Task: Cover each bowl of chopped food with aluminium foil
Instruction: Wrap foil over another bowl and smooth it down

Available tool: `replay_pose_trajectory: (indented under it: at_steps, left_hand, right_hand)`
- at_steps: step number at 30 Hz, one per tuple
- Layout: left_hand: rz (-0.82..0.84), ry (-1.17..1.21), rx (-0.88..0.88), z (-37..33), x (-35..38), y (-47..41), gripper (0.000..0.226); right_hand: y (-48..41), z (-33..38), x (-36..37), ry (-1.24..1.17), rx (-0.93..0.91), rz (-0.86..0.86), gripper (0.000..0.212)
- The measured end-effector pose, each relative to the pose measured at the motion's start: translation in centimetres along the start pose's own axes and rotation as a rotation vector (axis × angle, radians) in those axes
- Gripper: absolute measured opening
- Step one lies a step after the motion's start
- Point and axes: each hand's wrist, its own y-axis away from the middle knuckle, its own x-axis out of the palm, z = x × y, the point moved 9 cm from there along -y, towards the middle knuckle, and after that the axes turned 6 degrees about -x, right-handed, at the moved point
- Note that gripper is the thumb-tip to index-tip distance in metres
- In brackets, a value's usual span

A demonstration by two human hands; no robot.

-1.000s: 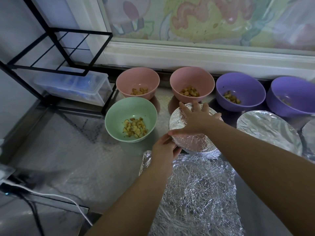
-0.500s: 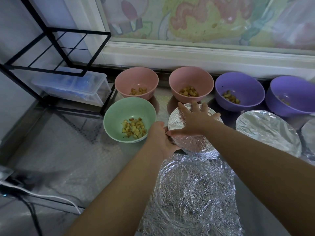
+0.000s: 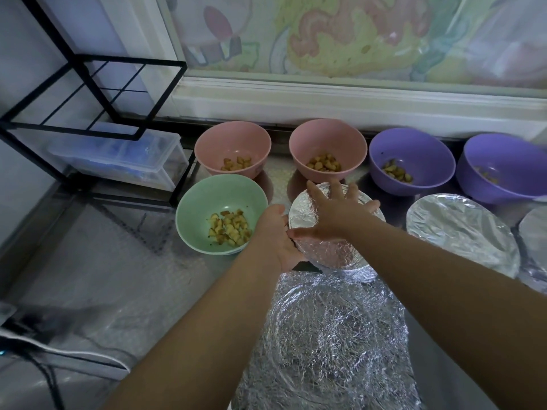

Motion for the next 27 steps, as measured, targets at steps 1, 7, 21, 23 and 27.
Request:
replay_pose_trajectory:
  at_steps: [1, 7, 21, 23, 27]
  left_hand:
    - [-0.003, 0.011, 0.004, -0.3, -0.1, -0.5, 0.044]
    - [-0.025, 0.071, 0.137, -2.3, -1.0, -3.1, 0.044]
    - [0.053, 0.012, 0.289, 2.5, -1.5, -2.8, 0.032]
    - [0.06, -0.005, 0.301, 2.5, -1.0, -3.0, 0.033]
    - [0.044, -0.016, 0.32, 2.1, -0.7, -2.3, 0.034]
  right_hand:
    - [-0.1, -0.3, -0.1, -0.015, 0.023, 0.007, 0.131]
    - [0.1, -4.1, -1.0, -0.039, 0.142, 0.109, 0.167]
    - [-0.3, -2.4, -0.9, -0.024, -0.041, 0.08, 0.142]
    - [-0.3, -2.4, -0.9, -0.028, -0.034, 0.075, 0.142]
    - [-0.2, -2.4, -1.0, -0.035, -0.024, 0.057, 0.141]
